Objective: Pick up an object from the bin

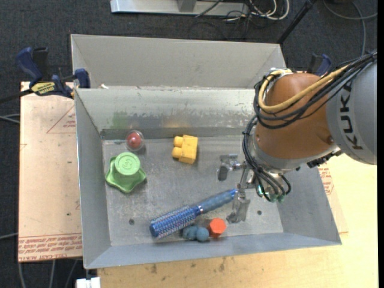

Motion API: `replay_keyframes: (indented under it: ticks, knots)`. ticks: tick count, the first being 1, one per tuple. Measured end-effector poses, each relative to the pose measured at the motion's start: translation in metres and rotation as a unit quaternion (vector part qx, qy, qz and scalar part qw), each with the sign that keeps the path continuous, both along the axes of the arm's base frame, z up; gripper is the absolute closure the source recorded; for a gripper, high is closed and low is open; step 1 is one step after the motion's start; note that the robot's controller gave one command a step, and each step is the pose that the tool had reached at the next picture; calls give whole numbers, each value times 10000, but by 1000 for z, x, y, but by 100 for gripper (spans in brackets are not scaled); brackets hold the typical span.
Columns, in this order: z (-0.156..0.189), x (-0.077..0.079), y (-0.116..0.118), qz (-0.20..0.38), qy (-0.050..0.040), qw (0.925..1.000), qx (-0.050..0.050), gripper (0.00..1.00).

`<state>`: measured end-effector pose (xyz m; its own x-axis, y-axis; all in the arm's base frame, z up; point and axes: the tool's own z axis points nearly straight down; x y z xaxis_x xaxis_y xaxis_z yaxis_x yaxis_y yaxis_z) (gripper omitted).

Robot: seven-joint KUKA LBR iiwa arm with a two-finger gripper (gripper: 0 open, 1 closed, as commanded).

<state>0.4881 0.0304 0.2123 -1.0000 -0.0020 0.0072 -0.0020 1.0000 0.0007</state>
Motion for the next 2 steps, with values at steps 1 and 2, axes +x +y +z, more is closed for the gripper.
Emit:
replay_keyframes:
  ticks: [1,2]
  knots:
    - [-144,19,-6,-290,-8,9996,7,0]
    - [-138,23,-6,-299,-99,9995,14,100]
